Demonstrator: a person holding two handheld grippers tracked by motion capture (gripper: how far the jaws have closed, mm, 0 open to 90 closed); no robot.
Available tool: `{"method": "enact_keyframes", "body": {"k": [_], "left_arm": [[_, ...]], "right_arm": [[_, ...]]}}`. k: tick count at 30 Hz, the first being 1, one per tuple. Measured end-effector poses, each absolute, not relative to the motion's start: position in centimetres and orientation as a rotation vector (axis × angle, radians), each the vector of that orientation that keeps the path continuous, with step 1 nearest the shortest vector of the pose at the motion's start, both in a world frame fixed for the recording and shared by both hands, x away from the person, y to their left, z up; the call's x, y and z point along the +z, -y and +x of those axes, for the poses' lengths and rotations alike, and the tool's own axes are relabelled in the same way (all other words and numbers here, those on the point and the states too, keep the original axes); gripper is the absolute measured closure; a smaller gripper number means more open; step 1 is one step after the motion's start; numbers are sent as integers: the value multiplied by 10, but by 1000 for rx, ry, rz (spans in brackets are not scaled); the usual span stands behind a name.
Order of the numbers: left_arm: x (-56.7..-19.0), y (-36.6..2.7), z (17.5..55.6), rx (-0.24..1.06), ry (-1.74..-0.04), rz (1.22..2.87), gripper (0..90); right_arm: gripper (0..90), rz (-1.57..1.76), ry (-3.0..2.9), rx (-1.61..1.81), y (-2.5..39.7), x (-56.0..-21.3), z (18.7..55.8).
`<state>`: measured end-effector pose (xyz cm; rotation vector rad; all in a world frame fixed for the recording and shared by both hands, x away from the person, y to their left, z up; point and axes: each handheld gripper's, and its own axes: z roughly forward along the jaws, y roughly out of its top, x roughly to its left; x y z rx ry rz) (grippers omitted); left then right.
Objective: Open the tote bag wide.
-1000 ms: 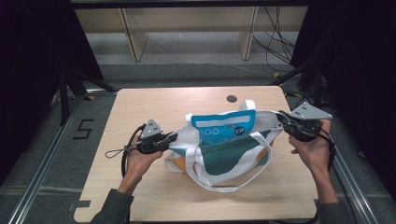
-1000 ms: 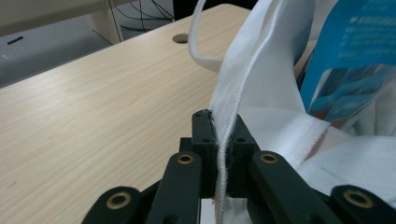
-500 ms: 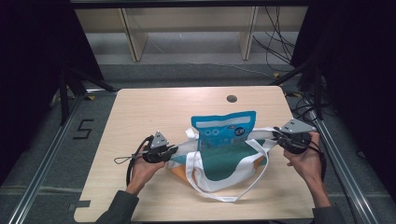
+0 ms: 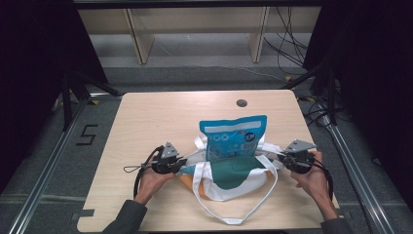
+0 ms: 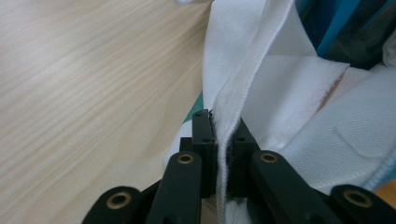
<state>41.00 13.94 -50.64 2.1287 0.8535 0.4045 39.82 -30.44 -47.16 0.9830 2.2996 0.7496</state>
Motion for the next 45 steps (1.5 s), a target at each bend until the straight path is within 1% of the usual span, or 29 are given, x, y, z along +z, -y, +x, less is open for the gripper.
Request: {"method": "enact_keyframes", "body": {"k": [2,4,6,12,15,19,22,24,25,26,27,29,33,35,36,39,41,43,45], "left_arm": [[-510,-140,412,393,-852,2127,846],[-512,-140,413,390,-856,2142,845],[-515,-138,413,370,-884,2133,840],[-515,-139,417,361,-882,2149,824],[-515,-138,419,389,-871,2154,813],[-516,-139,424,407,-889,2141,802],[-517,-140,426,372,-927,2092,775],[-512,-145,428,348,-925,2108,742],[-511,-144,428,353,-925,2091,696],[-506,-147,429,373,-916,2117,653],[-504,-148,430,384,-918,2125,596],[-497,-148,430,361,-932,2108,543],[-475,-141,428,399,-899,2105,438],[-465,-135,424,416,-863,2096,435],[-460,-133,424,425,-834,2107,432],[-450,-123,423,441,-817,2091,429],[-447,-116,425,436,-777,2098,427],[-447,-112,427,429,-773,2093,422],[-448,-110,431,432,-759,2101,430]], "right_arm": [[857,1027,-2333,731,301,-485,397],[860,1019,-2340,714,299,-490,399],[860,1025,-2343,724,301,-491,401],[861,1046,-2350,747,302,-494,404],[861,1045,-2349,756,302,-495,406],[860,1043,-2328,748,300,-496,411],[851,1051,-2319,755,300,-496,416],[802,1063,-2319,759,301,-493,417],[738,1098,-2295,786,303,-489,415],[666,1117,-2274,794,305,-485,414],[629,1130,-2249,800,308,-479,414],[607,1149,-2191,908,316,-464,413],[554,1142,-2112,1052,316,-431,401],[548,1088,-2104,1163,310,-416,393],[542,1121,-2118,1195,303,-407,385],[527,1005,-2157,1261,289,-391,376],[508,946,-2241,1291,276,-388,372],[486,895,-2288,1257,264,-392,372],[456,917,-2306,1255,257,-399,376]]}}
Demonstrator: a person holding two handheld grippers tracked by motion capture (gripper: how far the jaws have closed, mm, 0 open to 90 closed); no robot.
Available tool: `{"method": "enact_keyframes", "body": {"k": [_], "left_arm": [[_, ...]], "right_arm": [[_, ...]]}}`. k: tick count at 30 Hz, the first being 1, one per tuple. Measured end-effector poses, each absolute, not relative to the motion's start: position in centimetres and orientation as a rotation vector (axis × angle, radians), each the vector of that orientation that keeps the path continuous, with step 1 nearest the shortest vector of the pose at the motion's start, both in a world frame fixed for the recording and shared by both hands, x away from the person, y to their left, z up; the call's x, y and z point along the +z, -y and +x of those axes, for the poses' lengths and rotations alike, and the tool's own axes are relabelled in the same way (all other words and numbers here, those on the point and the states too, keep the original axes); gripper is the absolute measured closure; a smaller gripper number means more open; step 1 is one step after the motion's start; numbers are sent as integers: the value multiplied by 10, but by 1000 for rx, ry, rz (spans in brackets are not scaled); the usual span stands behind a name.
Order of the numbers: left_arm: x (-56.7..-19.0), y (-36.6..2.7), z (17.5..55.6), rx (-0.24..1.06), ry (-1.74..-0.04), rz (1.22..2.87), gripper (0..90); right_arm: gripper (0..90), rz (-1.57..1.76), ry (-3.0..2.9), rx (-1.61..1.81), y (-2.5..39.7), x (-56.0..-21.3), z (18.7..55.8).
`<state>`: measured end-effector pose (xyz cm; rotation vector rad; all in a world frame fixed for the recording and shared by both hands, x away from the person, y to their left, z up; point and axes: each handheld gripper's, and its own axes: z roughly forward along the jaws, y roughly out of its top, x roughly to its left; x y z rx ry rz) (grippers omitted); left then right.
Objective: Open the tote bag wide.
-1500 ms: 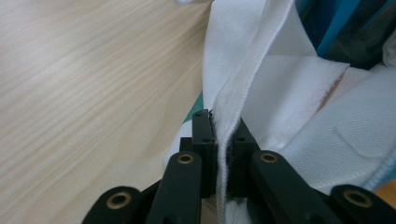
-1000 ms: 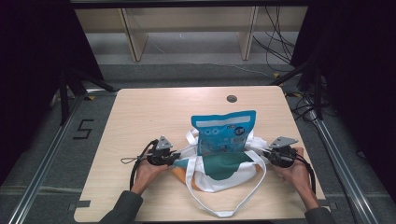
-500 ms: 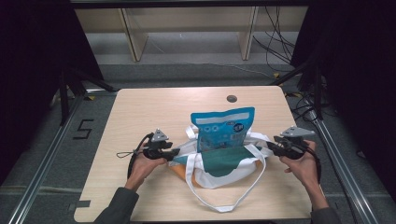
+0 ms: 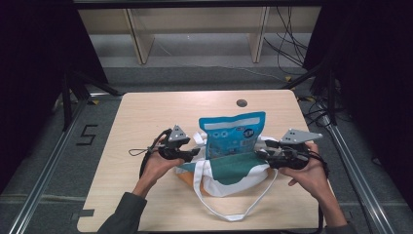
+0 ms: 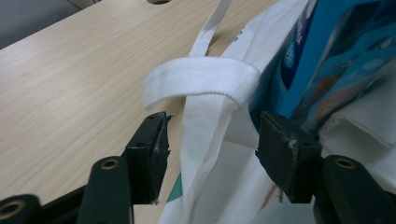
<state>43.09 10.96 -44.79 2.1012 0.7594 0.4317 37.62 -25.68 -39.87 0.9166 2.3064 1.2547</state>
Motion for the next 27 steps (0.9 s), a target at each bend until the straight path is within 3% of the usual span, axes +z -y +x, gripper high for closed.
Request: {"method": "enact_keyframes", "body": {"k": [3,5,8,11,17,22,27], "left_arm": [[-450,-105,440,403,-751,2089,459],[-453,-104,445,350,-741,2043,499],[-457,-104,455,301,-751,1969,683],[-465,-101,469,346,-778,2019,771],[-481,-100,493,279,-919,2033,788],[-499,-97,505,228,-987,2065,777],[-506,-92,505,275,-973,2115,761]], "right_arm": [[447,934,-2352,1267,255,-410,389],[523,938,-2398,1286,253,-416,391],[706,816,-2465,1205,253,-418,385],[759,736,-2493,1150,255,-415,371],[815,669,-2536,1095,264,-419,345],[825,768,-2633,1024,263,-462,336],[826,739,-2636,935,261,-480,334]]}}
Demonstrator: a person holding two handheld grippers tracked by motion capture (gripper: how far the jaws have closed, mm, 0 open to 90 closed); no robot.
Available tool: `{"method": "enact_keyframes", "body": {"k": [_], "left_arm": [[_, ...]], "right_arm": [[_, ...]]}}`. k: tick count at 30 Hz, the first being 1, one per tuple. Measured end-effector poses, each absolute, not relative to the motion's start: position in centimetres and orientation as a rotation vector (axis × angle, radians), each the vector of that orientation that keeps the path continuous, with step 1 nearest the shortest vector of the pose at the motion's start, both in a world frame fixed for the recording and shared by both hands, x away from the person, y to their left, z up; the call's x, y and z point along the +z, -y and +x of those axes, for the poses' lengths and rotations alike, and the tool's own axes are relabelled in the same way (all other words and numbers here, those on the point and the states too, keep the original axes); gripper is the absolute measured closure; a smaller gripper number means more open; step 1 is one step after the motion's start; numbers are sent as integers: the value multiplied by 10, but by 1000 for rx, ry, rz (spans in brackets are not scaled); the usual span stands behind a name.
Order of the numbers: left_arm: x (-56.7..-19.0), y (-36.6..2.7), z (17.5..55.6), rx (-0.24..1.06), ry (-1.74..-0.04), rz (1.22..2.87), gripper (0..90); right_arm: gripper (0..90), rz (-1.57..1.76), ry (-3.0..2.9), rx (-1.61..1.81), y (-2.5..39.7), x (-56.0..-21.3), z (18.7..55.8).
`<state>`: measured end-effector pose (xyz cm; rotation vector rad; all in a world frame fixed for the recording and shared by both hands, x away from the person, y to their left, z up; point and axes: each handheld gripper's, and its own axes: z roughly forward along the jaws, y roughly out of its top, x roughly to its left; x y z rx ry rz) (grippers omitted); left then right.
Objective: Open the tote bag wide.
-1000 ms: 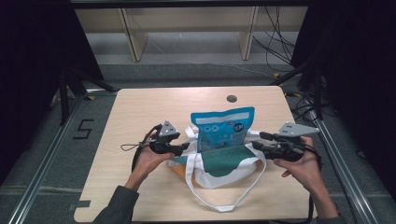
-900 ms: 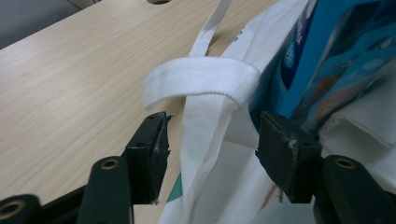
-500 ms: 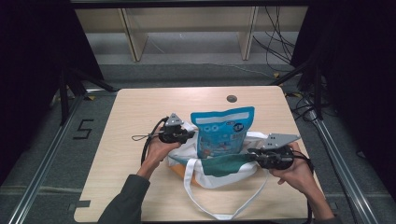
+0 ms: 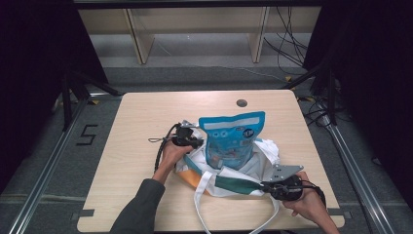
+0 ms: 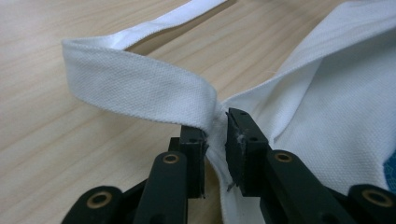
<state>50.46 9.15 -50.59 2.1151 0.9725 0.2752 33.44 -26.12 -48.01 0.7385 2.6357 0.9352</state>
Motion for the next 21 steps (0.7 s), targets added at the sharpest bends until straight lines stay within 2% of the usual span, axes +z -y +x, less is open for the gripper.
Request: {"method": "enact_keyframes", "body": {"k": [2,3,6,8,10,15,18,21], "left_arm": [[-500,-93,503,292,-989,2103,742],[-495,-93,500,303,-994,2094,705],[-472,-97,484,324,-946,2061,557],[-453,-101,472,384,-906,2034,482],[-439,-103,456,396,-887,1966,474],[-420,-109,421,421,-839,1991,487],[-425,-111,404,422,-802,2043,496],[-435,-114,390,406,-826,1989,531]], "right_arm": [[821,757,-2638,936,260,-480,332],[805,777,-2644,946,261,-478,333],[669,825,-2620,1040,266,-465,335],[578,813,-2546,1129,268,-448,334],[569,809,-2466,1177,270,-431,333],[581,774,-2246,1167,281,-389,342],[593,852,-2219,1083,286,-385,360],[647,875,-2255,1034,285,-395,380]]}}
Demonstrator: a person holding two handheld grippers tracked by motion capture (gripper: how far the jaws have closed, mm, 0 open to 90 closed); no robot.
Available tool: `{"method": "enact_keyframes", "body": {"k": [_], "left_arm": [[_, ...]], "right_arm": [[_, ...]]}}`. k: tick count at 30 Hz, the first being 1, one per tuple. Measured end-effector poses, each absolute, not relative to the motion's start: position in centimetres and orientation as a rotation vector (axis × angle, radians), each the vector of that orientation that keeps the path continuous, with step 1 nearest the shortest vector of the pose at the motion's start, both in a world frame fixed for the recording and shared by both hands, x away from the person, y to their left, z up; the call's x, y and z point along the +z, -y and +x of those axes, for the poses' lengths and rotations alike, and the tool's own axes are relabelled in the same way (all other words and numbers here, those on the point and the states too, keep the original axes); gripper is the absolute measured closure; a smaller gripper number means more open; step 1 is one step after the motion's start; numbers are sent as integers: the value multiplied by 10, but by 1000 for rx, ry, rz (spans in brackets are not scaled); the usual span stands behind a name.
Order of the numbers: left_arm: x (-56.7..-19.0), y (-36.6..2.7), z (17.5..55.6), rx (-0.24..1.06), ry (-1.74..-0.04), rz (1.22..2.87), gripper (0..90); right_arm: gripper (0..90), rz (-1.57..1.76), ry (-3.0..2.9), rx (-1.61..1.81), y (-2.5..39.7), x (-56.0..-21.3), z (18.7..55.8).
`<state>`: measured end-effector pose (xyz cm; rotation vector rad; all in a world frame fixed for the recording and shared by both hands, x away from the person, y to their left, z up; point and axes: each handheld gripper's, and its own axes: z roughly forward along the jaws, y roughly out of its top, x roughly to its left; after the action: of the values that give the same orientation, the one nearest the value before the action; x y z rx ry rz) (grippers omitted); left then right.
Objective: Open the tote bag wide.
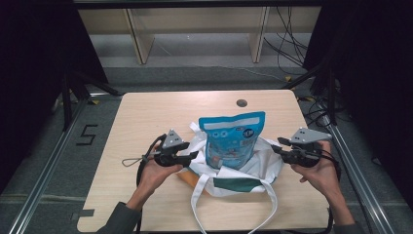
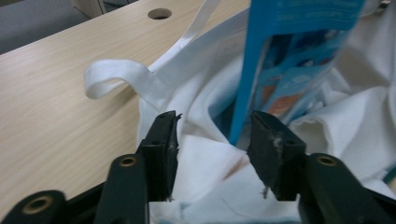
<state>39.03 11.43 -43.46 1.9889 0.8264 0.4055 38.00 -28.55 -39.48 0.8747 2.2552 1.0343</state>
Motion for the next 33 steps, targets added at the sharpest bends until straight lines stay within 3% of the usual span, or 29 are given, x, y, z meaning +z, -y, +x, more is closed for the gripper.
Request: {"method": "enact_keyframes", "body": {"k": [2,5,7,9,17,21,24,29,33], "left_arm": [[-440,-114,384,412,-778,2037,578],[-459,-108,384,355,-778,2064,733],[-474,-103,382,350,-736,2155,860],[-487,-102,379,370,-719,2217,892],[-510,-99,379,351,-713,2251,895],[-509,-95,378,383,-703,2263,895],[-505,-95,377,409,-706,2260,862],[-469,-102,374,555,-690,2107,798],[-448,-106,390,569,-709,2050,805]], "right_arm": [[705,856,-2277,1033,283,-402,390],[847,849,-2243,1014,283,-408,404],[879,866,-2214,976,286,-411,411],[882,894,-2208,925,287,-416,419],[889,1038,-2260,762,293,-486,456],[888,1058,-2231,779,292,-490,467],[872,1007,-2234,710,285,-487,469],[622,1081,-2165,843,296,-461,458],[629,1055,-2140,1047,295,-426,433]]}}
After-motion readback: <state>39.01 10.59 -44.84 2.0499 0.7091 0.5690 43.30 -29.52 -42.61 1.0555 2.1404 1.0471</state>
